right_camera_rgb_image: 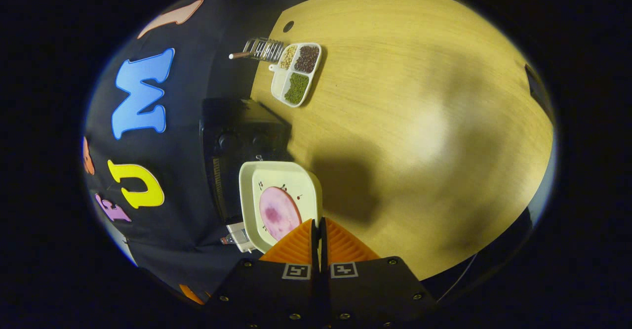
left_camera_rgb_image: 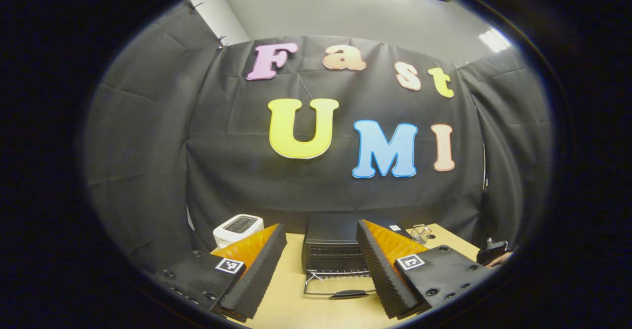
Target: Open the electric oven with the left hand, put the food in, and close the electric oven.
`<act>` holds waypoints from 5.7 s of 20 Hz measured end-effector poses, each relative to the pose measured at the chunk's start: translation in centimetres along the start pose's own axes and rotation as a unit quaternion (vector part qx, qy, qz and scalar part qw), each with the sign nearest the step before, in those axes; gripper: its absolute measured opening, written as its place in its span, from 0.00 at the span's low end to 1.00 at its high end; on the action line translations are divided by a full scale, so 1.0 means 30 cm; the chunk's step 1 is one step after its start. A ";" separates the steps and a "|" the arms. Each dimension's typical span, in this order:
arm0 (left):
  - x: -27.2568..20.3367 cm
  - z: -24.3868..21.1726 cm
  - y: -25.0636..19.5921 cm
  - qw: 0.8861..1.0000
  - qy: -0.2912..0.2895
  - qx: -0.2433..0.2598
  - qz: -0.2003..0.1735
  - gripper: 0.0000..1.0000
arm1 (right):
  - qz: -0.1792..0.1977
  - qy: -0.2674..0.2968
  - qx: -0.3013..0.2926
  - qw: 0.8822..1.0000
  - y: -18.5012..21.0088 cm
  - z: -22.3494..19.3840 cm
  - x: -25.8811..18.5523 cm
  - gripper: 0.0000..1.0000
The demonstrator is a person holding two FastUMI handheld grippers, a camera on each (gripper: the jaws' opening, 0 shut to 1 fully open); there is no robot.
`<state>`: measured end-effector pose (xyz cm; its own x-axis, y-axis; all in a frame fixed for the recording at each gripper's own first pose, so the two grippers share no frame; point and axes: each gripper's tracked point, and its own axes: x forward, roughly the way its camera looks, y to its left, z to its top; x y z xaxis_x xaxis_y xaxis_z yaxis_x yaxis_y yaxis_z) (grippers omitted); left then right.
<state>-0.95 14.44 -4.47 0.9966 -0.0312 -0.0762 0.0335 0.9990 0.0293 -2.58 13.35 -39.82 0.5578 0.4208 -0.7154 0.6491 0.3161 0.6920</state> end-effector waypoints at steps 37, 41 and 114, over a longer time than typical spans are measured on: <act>-0.080 -0.060 0.414 0.997 0.027 -0.028 0.074 0.97 | 0.055 -0.160 0.090 0.981 0.580 -0.047 0.781 0.33; -0.056 -0.046 0.313 0.998 0.022 -0.022 0.048 1.00 | 0.041 -0.135 -0.050 0.989 0.503 -0.096 0.667 0.48; 0.353 -1.275 -0.334 0.833 0.548 0.041 -0.056 1.00 | 0.005 -0.449 -0.572 0.686 0.605 0.270 -0.795 0.96</act>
<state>6.39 5.32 -43.69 0.3205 -0.0316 -0.9467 0.1723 0.9847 0.0254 0.07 2.16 -10.98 0.9866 -0.1035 -0.1258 0.0982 0.9940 -0.0480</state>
